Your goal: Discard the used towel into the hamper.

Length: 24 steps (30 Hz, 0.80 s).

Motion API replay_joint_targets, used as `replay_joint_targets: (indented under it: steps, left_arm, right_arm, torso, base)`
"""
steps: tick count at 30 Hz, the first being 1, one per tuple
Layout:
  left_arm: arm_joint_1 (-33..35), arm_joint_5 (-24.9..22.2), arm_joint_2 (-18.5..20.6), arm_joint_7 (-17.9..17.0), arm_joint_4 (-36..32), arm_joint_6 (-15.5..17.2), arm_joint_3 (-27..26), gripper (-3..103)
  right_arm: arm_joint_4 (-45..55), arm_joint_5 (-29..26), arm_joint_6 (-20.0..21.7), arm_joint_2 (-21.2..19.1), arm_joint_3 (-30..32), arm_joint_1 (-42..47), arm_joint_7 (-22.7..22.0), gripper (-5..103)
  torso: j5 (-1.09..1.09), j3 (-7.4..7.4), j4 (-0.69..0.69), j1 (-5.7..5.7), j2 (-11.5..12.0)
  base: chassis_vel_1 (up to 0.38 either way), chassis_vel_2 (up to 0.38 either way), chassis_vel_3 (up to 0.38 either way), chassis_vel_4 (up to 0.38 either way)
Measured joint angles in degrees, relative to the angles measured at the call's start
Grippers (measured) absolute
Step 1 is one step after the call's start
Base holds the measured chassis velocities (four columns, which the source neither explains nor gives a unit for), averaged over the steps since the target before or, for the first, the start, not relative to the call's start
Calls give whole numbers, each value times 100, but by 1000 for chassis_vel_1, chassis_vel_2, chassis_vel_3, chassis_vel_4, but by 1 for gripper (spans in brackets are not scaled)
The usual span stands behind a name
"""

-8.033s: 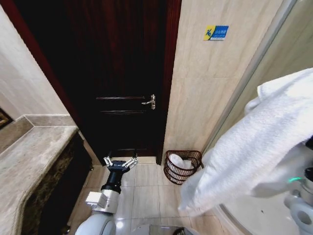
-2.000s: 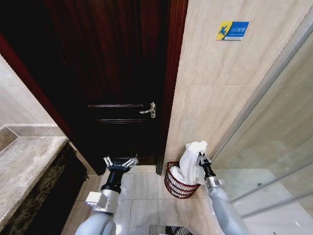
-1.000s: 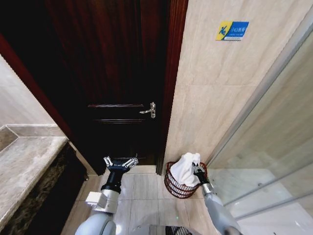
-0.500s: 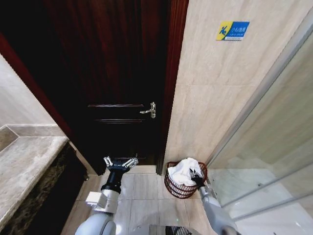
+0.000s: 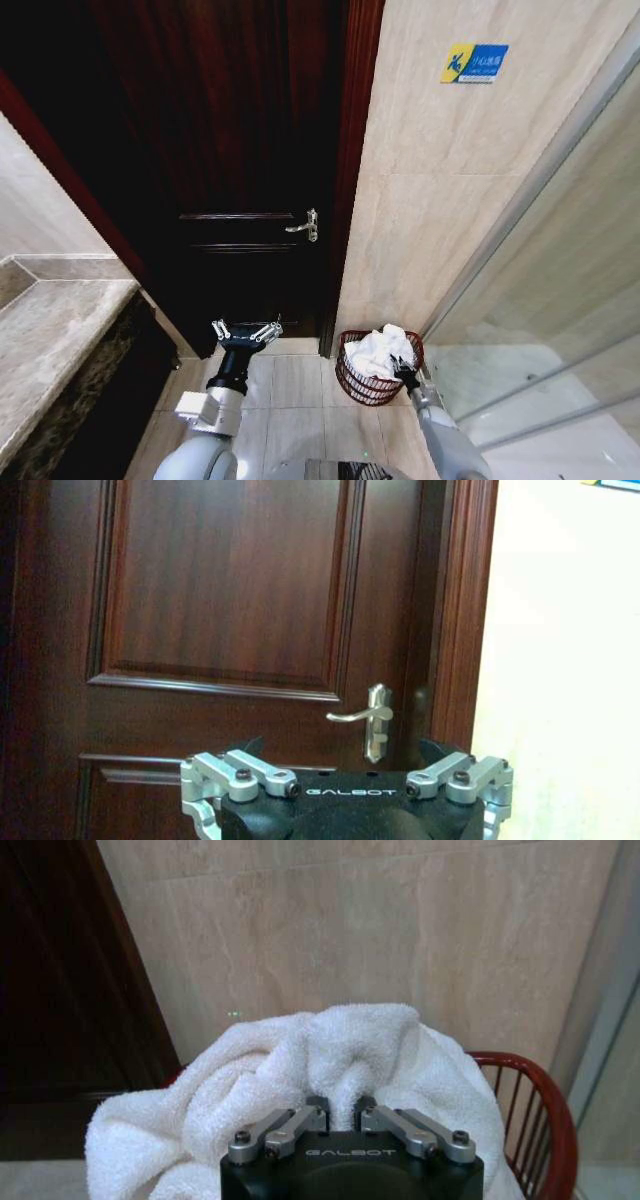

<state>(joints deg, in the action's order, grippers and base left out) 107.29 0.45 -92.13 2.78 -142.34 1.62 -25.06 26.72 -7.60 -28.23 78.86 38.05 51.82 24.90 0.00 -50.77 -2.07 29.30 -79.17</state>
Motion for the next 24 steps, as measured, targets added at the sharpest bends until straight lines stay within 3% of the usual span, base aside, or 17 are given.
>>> replay_joint_targets:
  steps: [8, 16, 19, 24]
  left_arm:
    - [-1, 0, 0, 0, 0, 0, 0, 100]
    - [0, 0, 0, 0, 0, 0, 0, 100]
    - [0, 0, 0, 0, 0, 0, 0, 100]
    - [0, 0, 0, 0, 0, 0, 0, 100]
  right_arm:
    - [-120, 182, 212, 29, 0, -130, -17, 14]
    - [-610, 508, 761, 54, 39, -672, -274, 14]
    - [-444, 628, 1221, 53, 41, -581, -301, 14]
    - [-630, 726, 1363, 23, 43, -659, -277, 14]
  torso:
    - [-1, -3, 0, 9, 3]
    - [0, 0, -3, -1, 1]
    - [0, 0, 1, -1, 1]
    - [0, 0, 1, 1, 1]
  base:
    - [-104, 107, 101, -100]
    - [-1, 7, 10, -3]
    - [0, 0, 0, 0]
    - [0, 0, 0, 0]
